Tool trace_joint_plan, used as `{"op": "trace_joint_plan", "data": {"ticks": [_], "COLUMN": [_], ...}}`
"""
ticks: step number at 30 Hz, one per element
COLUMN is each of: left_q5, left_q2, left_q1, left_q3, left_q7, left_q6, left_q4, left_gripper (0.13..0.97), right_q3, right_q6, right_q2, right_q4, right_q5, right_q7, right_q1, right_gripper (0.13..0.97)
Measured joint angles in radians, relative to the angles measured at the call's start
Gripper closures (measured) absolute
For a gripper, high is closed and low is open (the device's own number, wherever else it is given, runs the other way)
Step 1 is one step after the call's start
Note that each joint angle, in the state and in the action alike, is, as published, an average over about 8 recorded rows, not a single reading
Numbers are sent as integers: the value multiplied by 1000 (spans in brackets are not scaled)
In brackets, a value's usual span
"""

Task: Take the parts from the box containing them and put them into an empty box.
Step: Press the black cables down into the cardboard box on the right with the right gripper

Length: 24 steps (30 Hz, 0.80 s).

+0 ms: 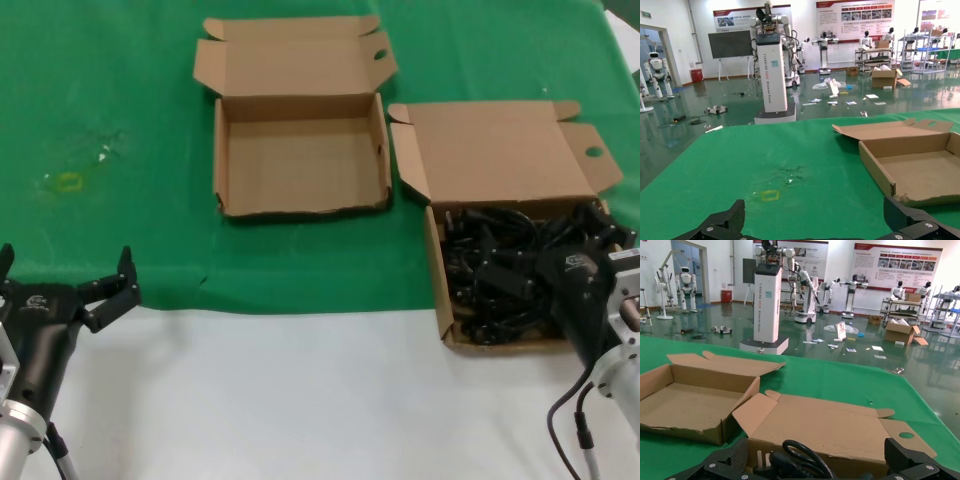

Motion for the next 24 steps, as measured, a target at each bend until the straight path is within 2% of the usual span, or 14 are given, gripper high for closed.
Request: {"op": "trace_joint_plan", "data": {"ticks": [24], "left_q5": [0], "left_q2": [0], "left_q1": [0], "left_q3": [0], "left_q7": [0], "left_q6": [0], "left_q4": [0], "left_gripper": [132], "right_q3": [0], "right_q6": [0], "right_q2": [0], "right_q4": [0], "right_q5": [0], "right_q7": [0], "right_q1": [0], "right_gripper": [129]}}
